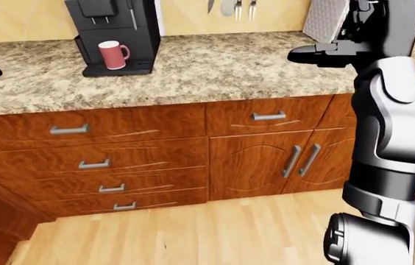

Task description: Pick the mug from under the coffee machine dispenser and place it on the counter.

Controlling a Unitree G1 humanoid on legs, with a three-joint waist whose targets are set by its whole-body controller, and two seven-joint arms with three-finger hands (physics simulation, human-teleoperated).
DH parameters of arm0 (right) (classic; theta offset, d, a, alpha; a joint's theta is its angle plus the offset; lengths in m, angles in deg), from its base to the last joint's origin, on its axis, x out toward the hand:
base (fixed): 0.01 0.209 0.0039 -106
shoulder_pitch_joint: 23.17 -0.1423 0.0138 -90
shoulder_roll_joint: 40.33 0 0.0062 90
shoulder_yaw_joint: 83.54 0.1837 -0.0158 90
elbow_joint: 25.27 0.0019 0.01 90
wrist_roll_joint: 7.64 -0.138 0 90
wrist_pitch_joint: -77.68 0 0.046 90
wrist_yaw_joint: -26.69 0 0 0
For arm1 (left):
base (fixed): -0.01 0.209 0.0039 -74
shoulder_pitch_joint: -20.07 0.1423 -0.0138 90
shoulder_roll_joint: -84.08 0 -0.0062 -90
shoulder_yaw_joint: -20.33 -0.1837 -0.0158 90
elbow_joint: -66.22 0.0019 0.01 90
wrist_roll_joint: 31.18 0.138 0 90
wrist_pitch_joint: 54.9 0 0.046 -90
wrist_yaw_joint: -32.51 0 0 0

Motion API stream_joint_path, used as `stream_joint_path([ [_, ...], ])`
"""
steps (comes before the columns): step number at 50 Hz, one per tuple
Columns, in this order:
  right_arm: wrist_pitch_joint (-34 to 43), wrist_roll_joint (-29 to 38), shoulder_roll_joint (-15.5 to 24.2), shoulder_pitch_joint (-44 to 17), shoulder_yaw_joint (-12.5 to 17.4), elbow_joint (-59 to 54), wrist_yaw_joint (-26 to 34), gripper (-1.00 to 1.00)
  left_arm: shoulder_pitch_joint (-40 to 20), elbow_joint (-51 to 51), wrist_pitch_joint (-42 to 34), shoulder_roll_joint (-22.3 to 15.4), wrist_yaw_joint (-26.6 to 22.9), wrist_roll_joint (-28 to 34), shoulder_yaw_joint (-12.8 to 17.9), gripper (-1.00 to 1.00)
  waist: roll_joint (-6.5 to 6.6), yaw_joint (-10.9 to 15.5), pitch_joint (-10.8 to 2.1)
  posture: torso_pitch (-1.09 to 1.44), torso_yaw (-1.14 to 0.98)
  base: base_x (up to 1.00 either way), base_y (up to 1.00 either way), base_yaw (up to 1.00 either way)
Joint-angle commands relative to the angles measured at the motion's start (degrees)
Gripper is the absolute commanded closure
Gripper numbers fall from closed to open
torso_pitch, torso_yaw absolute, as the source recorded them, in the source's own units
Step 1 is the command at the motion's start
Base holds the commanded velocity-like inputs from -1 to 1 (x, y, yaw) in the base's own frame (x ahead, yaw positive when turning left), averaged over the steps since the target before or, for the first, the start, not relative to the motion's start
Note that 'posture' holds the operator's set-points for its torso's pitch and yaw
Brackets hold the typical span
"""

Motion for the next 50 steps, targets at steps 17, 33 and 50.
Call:
stream_joint_path([
  [17, -0.64, -0.25, 0.96, -1.98, 0.63, 1.0, -0.21, -1.0, -1.38, -0.93, 1.16, -1.55, 0.12, -0.27, 0.68, -1.0, 6.45, -0.45, -0.91, 0.0, 0.0, 0.12, 0.0, 0.0],
  [33, -0.46, -0.3, 1.43, -2.71, 0.54, 0.65, -0.06, -1.0, -0.96, -0.24, 1.74, -1.79, -0.05, -0.16, 0.93, -1.0, 1.67, -0.26, -0.77, 0.0, 0.0, 0.12, 0.0, 0.0],
  [50, -0.46, -0.08, 1.29, -2.34, 0.55, 1.05, 0.03, -1.0, 0.16, 0.54, 2.59, -2.38, -0.71, 0.98, 1.65, -1.0, 1.82, 0.09, -0.61, 0.0, 0.0, 0.12, 0.0, 0.0],
])
